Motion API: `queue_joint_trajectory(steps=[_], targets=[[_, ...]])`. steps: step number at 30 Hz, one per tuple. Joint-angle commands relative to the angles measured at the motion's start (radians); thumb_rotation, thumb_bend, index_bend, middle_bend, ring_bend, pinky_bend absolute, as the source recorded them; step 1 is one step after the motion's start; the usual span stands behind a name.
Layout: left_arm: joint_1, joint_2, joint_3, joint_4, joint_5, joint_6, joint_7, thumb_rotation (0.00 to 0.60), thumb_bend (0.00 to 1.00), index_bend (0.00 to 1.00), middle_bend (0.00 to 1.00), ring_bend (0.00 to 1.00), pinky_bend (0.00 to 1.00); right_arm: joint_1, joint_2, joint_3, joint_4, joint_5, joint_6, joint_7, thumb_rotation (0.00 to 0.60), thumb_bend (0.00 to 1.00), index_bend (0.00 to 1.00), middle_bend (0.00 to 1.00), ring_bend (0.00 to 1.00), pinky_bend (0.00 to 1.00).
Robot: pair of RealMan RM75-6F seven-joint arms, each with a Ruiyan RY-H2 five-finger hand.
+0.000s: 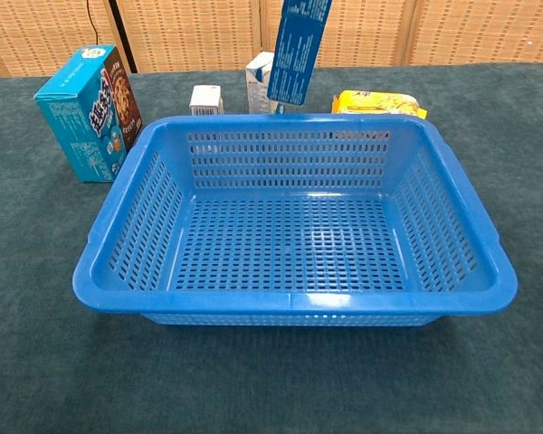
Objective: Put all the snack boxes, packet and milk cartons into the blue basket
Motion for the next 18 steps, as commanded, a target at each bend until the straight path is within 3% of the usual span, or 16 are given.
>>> queue_joint_trajectory(steps=[1,6,10,18], targets=[[-0.001,-0.001,0.001,-0.001,0.002,0.000,0.003,0.600,0.24,0.00,0.00,0.00,0.00,-0.086,0.201,0.028,-0.249,-0.033,0.086,-0.016,0.600,0.42,0.54,0.60,0.63,0.62],[-0.002,-0.004,0.004,-0.007,0.005,0.002,0.016,0.600,0.24,0.00,0.00,0.00,0.00,-0.131,0.342,0.023,-0.415,-0.064,0.084,0.027,0.600,0.42,0.54,0.61,0.63,0.62],[-0.003,-0.005,0.006,-0.010,0.005,0.002,0.024,0.600,0.24,0.00,0.00,0.00,0.00,-0.135,0.400,0.003,-0.481,-0.100,0.052,0.063,0.600,0.43,0.55,0.61,0.63,0.62],[0.001,-0.004,0.008,-0.012,0.007,0.006,0.020,0.600,0.24,0.00,0.00,0.00,0.00,-0.089,0.470,-0.129,-0.492,-0.307,-0.070,0.033,0.600,0.45,0.55,0.62,0.64,0.62]])
